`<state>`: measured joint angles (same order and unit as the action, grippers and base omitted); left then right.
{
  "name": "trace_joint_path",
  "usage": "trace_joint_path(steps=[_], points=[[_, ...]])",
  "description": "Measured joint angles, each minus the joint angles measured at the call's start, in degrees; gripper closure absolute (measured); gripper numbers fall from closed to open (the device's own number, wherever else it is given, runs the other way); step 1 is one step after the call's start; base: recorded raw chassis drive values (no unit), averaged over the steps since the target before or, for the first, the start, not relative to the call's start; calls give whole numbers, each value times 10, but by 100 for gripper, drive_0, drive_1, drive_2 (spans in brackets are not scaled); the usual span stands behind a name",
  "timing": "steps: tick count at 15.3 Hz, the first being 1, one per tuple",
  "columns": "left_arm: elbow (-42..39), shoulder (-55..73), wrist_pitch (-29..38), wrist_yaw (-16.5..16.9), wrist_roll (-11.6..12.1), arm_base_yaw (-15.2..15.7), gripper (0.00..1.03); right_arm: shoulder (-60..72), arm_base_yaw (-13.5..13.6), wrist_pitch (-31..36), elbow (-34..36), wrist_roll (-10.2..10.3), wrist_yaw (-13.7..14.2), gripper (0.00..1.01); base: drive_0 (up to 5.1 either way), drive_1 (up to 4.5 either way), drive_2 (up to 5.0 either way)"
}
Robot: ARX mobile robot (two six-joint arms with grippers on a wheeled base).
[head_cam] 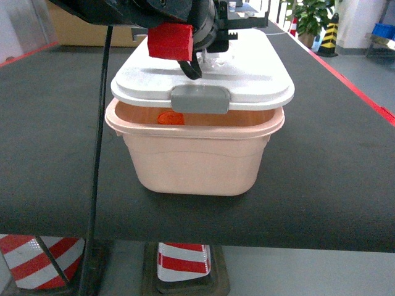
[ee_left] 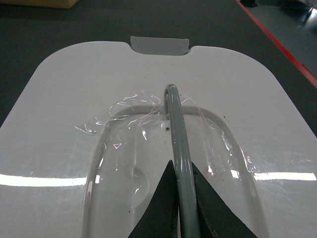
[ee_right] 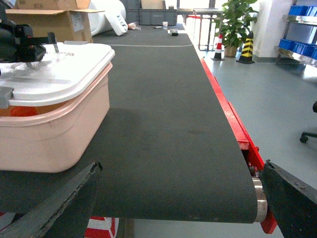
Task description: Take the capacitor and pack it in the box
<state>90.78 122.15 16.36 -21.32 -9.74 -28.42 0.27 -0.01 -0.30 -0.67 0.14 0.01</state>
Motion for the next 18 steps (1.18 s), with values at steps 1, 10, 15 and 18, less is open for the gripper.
trace_joint_path(steps=[1,10,15,18], points=[[8,10,-10,-3,-4,-3,101,0,0,0,0,0,0,3,0,0,0],[3,18,-32,10,-12,-9,89,0,0,0,0,0,0,3,0,0,0],[-68,-35,35,30,-1,-9,32,0,0,0,0,0,0,3,0,0,0],[-185,-151,162,40,20,-9,3,0,0,0,0,0,0,3,0,0,0]])
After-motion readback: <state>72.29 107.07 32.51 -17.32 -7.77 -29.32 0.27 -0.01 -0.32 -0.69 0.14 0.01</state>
